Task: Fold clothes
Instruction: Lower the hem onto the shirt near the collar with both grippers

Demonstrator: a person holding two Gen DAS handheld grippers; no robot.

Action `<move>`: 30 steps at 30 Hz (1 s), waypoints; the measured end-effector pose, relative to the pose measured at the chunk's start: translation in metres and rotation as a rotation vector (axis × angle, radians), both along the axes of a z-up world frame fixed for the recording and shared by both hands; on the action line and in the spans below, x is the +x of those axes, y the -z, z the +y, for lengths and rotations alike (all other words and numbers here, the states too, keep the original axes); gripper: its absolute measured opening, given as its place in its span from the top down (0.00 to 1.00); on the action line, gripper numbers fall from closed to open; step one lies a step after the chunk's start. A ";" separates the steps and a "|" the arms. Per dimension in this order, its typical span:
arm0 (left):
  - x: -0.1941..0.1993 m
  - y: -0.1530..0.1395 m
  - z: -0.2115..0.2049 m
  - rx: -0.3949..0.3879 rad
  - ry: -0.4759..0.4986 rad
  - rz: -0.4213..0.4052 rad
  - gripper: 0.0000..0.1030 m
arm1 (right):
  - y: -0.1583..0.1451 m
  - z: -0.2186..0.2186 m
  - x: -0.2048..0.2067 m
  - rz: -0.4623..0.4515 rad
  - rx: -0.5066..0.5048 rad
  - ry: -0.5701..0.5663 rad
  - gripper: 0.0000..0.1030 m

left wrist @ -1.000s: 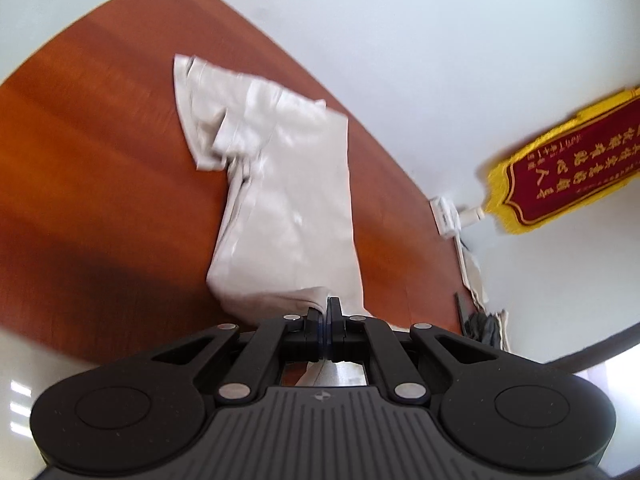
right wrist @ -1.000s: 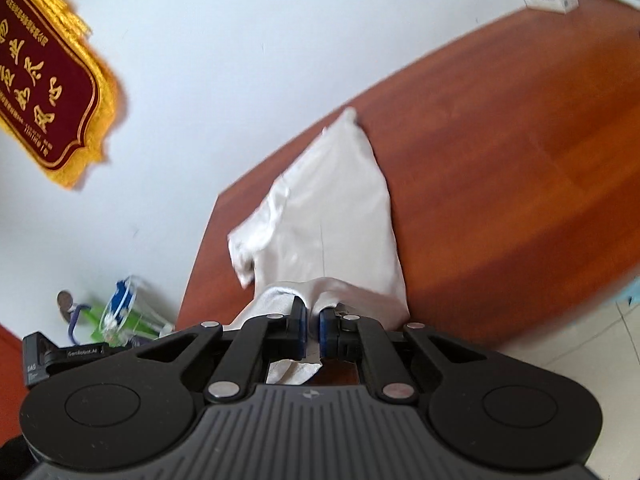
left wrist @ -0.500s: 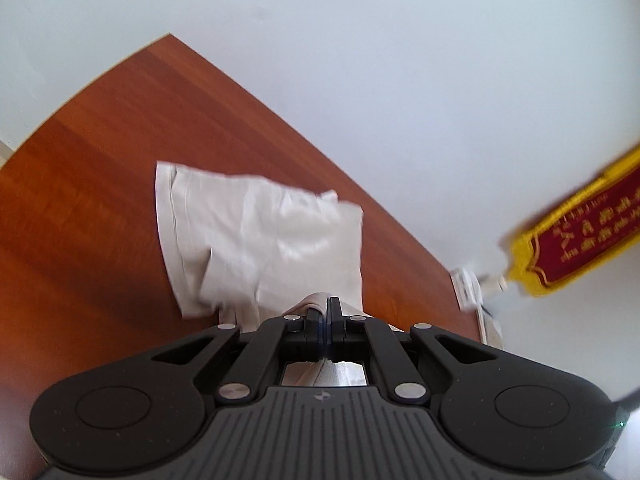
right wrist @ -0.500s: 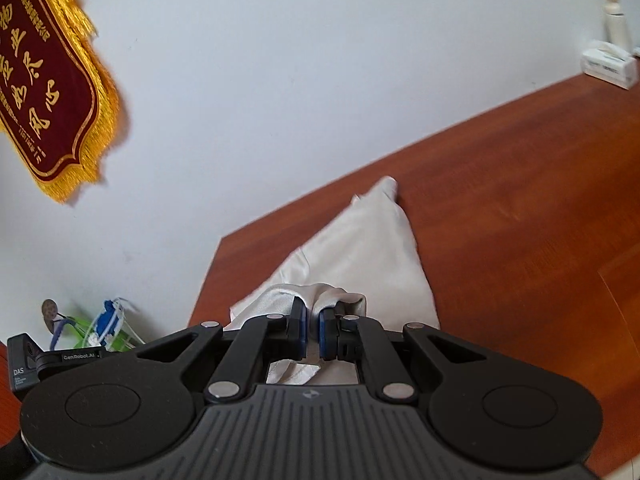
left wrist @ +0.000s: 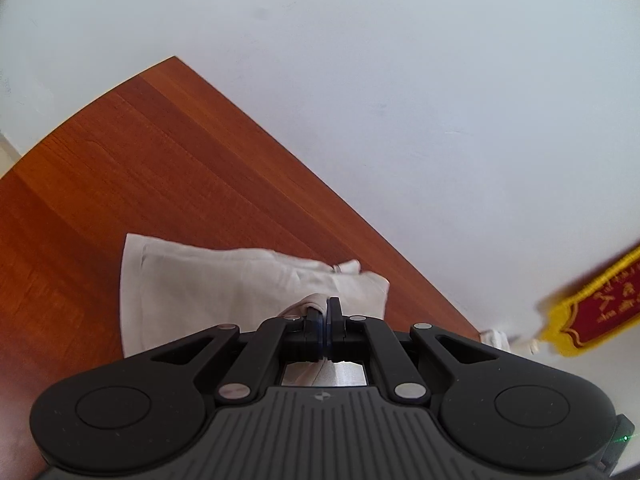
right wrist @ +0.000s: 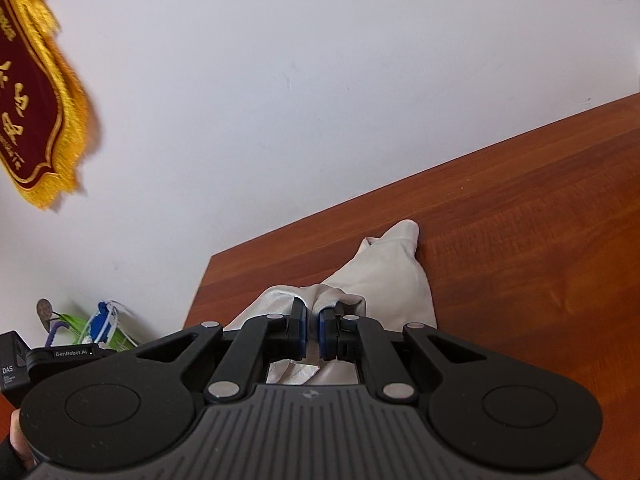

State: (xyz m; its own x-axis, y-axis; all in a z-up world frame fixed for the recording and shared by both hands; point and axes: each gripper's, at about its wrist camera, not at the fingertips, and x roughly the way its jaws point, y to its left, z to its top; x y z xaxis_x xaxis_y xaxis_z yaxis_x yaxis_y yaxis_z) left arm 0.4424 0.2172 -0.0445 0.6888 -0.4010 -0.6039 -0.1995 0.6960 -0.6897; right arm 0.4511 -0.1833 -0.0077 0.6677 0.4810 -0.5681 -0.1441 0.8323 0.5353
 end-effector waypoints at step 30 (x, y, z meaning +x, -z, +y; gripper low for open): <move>0.102 0.102 0.010 0.023 -0.099 0.223 0.85 | 0.123 0.020 0.151 0.195 -0.084 -0.093 0.72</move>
State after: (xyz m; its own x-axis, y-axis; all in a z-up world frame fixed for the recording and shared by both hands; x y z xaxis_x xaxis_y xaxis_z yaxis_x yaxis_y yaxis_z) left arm 0.5444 0.2268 -0.1469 0.5730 -0.3226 -0.7534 -0.4129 0.6804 -0.6054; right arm 0.6017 -0.1633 -0.1308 0.4969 0.4806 -0.7226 -0.1229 0.8632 0.4896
